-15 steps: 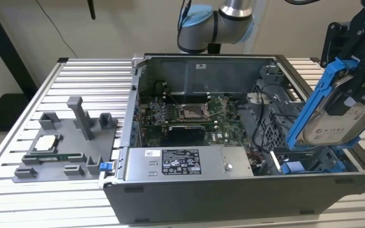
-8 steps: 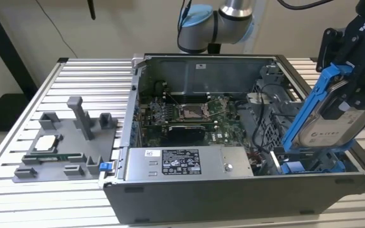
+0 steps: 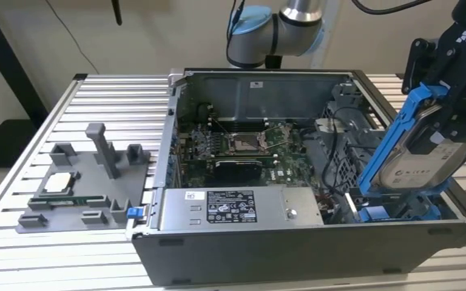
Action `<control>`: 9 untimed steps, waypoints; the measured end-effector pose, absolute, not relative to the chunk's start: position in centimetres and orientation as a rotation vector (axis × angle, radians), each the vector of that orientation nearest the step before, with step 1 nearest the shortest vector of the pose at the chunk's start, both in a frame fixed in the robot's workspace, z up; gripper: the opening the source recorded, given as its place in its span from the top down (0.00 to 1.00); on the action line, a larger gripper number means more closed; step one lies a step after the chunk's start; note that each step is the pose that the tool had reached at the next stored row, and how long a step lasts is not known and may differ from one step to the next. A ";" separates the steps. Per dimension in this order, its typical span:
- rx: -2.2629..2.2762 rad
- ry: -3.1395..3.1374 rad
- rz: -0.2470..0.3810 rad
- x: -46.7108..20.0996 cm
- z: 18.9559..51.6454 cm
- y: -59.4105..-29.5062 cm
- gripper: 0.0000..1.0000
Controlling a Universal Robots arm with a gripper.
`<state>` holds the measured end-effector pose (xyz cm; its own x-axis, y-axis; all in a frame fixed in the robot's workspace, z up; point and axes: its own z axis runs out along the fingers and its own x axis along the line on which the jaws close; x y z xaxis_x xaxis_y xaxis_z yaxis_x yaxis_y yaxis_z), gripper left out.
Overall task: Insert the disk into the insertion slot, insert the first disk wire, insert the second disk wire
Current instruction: 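Insert the disk into the insertion slot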
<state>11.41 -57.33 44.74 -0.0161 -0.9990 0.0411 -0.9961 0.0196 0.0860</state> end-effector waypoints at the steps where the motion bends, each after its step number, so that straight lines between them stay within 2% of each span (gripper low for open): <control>1: 2.139 -2.177 -0.050 11.4 44.7 -57.3 1.00; 9: 2.142 -2.172 -0.061 11.6 44.0 -57.3 1.00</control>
